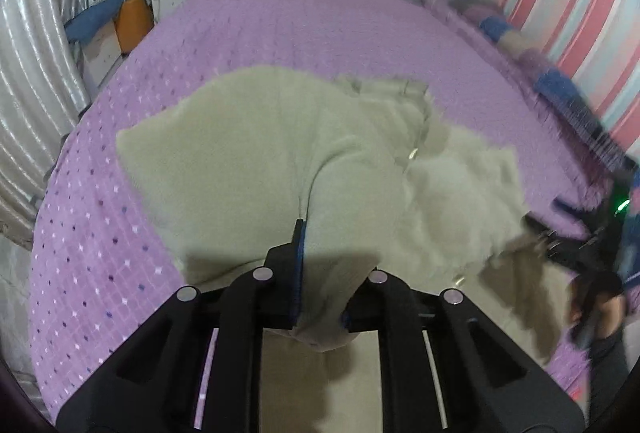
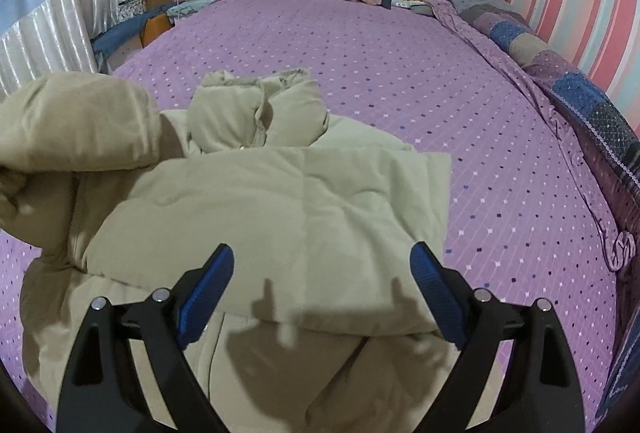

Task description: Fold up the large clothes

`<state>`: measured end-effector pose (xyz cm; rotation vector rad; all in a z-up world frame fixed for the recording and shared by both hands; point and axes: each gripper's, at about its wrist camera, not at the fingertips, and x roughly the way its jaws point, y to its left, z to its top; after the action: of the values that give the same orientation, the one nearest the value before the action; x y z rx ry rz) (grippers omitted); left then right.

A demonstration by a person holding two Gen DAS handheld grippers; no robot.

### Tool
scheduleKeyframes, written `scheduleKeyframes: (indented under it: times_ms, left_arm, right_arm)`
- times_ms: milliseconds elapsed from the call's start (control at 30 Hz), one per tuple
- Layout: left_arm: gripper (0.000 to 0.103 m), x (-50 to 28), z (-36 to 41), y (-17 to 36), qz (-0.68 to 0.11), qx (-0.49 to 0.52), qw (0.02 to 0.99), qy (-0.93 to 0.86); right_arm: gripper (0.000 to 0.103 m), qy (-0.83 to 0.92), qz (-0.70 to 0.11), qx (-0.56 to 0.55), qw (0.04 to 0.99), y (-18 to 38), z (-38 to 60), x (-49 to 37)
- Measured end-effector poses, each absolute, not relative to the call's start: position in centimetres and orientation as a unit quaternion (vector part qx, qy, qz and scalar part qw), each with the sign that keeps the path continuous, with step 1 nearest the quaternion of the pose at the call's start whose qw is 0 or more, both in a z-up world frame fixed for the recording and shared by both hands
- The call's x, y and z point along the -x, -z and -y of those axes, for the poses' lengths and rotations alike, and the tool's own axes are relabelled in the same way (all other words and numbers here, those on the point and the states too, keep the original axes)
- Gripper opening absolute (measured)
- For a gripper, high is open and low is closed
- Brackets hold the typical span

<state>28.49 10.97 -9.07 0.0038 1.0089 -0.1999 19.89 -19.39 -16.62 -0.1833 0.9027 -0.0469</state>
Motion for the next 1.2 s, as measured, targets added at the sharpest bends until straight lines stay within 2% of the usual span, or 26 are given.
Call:
scheduleKeyframes:
  times_ms: [267, 433, 500, 533, 567, 633, 900, 967, 1067, 1100, 1133, 1167, 1200]
  left_arm:
    - [0.011, -29.7, -13.7, 16.2, -0.531, -0.091, 0.843, -0.004]
    - [0.015, -29.7, -14.4, 17.6, -0.533, -0.103, 0.84, -0.009]
    - [0.025, -29.4, -14.5, 17.1, -0.527, -0.096, 0.844, -0.009]
    - [0.038, -29.1, -14.9, 17.0, -0.528, -0.091, 0.845, -0.006]
    - [0.058, -28.7, -15.1, 16.7, -0.527, -0.084, 0.846, -0.001]
    - [0.077, -27.4, -14.6, 16.3, -0.513, -0.081, 0.854, -0.009]
    - [0.078, -23.1, -18.9, 12.6, -0.486, -0.026, 0.872, -0.045]
    - [0.089, -22.7, -20.7, 11.6, -0.478, -0.014, 0.876, -0.062]
    - [0.09, -23.9, -23.0, 12.1, -0.483, -0.016, 0.871, -0.083]
    - [0.088, -24.5, -23.6, 12.6, -0.489, -0.021, 0.867, -0.09]
    - [0.08, -25.2, -24.3, 13.4, -0.498, -0.021, 0.862, -0.09]
    - [0.066, -25.8, -24.7, 14.1, -0.509, -0.017, 0.856, -0.083]
    - [0.061, -26.3, -25.2, 14.7, -0.521, -0.01, 0.85, -0.074]
  right_arm:
    - [0.09, 0.014, -0.471, 0.101, 0.876, 20.0, 18.6, -20.5]
    - [0.09, 0.001, -0.485, 0.111, 0.867, 21.6, 16.8, -21.6]
    - [0.09, -0.016, -0.481, 0.117, 0.869, 21.5, 15.7, -22.0]
    - [0.09, -0.023, -0.476, 0.125, 0.87, 21.4, 15.0, -22.3]
    - [0.09, -0.027, -0.473, 0.131, 0.871, 21.2, 14.5, -22.5]
    - [0.09, -0.042, -0.466, 0.141, 0.872, 20.8, 13.3, -23.1]
    - [0.09, -0.088, -0.445, 0.16, 0.877, 19.0, 9.3, -27.0]
    - [0.09, -0.104, -0.438, 0.16, 0.879, 18.4, 8.0, -27.9]
    - [0.09, -0.133, -0.434, 0.159, 0.876, 17.8, 6.0, -29.4]
    - [0.09, -0.142, -0.435, 0.162, 0.874, 17.9, 5.3, -30.0]
    - [0.09, -0.149, -0.437, 0.166, 0.871, 18.1, 4.5, -30.5]
    - [0.089, -0.152, -0.44, 0.169, 0.869, 18.4, 4.1, -31.0]
    - [0.089, -0.158, -0.444, 0.173, 0.865, 18.8, 3.4, -31.7]
